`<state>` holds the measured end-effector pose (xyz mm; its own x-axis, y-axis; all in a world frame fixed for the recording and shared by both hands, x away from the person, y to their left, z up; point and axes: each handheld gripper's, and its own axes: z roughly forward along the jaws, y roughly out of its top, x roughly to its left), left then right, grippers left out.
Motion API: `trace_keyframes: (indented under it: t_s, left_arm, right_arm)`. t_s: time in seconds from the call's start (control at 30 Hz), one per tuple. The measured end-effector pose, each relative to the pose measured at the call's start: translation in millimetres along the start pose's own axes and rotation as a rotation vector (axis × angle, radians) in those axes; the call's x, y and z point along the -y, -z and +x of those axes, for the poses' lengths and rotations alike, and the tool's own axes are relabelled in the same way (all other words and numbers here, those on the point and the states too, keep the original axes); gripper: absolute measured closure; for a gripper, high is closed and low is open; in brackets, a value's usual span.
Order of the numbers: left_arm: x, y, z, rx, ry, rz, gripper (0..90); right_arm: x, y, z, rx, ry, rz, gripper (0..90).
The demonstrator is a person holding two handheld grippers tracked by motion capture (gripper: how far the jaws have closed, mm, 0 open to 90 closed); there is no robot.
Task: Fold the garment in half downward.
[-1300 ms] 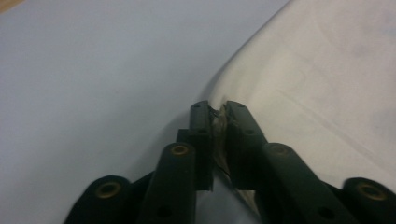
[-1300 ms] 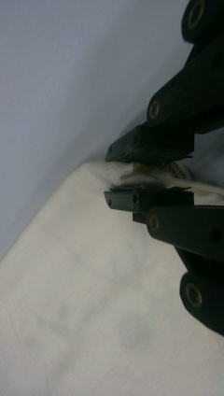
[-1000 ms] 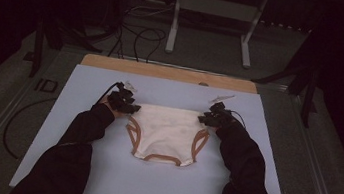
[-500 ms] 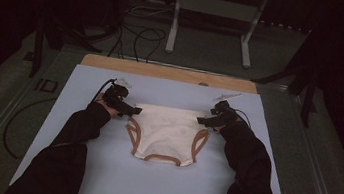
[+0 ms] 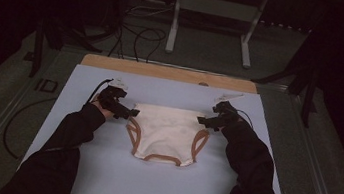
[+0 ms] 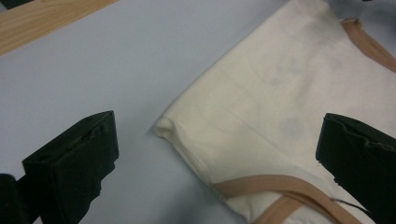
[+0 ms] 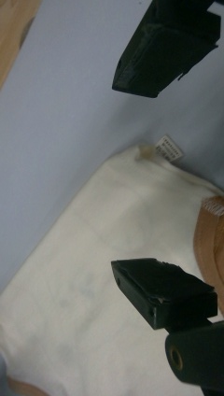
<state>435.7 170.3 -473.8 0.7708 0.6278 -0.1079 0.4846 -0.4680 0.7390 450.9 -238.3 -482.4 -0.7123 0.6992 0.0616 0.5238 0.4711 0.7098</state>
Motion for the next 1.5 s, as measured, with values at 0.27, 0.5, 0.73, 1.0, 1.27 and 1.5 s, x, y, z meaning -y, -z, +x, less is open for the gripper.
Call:
trace_keyframes:
  t_s: [0.27,0.5,0.73,1.0,1.27,1.5]
  left_arm:
    - [-1.6,11.9,-11.3,0.014,-0.031,-0.023,0.0]
    - [-1.2,22.1,-24.1,0.03,-0.085,-0.03,0.0]
    - [3.5,29.7,-34.7,0.048,-0.117,-0.07,0.0]
    - [11.2,28.3,-50.2,0.063,-0.152,-0.064,0.0]
    - [20.2,23.4,-59.2,0.088,-0.158,-0.049,0.0]
    - [26.1,21.9,-67.8,0.092,-0.173,-0.055,0.0]
  right_arm:
    - [-13.3,7.2,9.5,-0.015,0.006,-0.019,10.5]
    - [-24.8,7.4,19.2,-0.02,0.027,-0.021,9.4]
    - [-33.8,3.3,29.6,-0.036,0.059,-0.03,9.4]
    - [-44.4,-5.1,42.2,-0.054,0.08,-0.061,9.4]
    - [-50.3,-16.6,55.4,-0.081,0.106,-0.062,9.4]
    - [-53.8,-28.1,62.4,-0.111,0.121,-0.069,9.5]
